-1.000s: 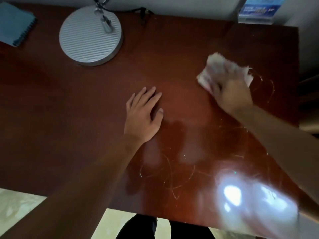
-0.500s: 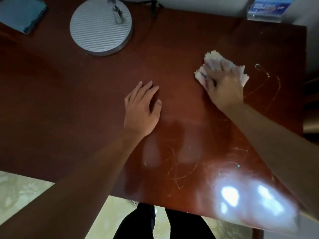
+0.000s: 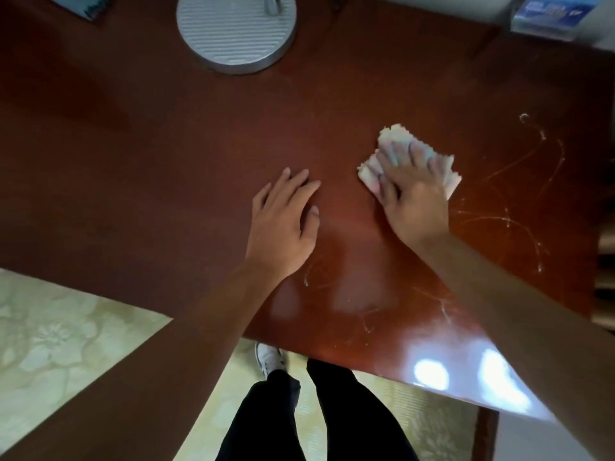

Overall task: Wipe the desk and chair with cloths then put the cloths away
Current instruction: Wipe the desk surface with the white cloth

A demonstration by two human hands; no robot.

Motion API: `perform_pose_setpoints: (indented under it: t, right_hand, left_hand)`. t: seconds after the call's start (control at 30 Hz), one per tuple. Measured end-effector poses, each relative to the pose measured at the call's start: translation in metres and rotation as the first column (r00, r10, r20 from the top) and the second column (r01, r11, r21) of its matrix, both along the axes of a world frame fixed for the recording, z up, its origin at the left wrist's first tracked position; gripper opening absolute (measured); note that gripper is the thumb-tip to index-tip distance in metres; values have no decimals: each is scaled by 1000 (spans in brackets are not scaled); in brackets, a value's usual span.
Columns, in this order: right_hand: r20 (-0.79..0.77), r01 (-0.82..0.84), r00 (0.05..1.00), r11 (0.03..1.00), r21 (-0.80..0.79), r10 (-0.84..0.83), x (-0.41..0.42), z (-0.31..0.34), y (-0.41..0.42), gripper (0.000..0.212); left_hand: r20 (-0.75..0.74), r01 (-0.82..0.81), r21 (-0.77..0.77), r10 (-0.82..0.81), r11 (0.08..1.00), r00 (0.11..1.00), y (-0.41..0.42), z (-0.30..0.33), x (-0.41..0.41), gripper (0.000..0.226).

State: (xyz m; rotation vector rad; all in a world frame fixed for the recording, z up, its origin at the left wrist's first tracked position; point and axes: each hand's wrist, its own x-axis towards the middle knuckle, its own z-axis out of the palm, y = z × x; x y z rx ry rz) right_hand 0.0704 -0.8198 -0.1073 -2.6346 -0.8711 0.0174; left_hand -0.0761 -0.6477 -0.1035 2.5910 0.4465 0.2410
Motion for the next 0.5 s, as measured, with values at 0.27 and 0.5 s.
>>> perform_pose_setpoints:
  t: [0.27, 0.5]
  right_hand:
    - [-32, -427, 903, 903, 38, 428, -181, 1, -18, 38]
    - [-26, -22, 999, 999, -41, 21, -78, 3, 42, 46]
  left_hand:
    - [42, 7, -85, -3, 996, 999, 16, 0, -34, 39]
    - [79, 49, -62, -44, 997, 996, 32, -8, -77, 37]
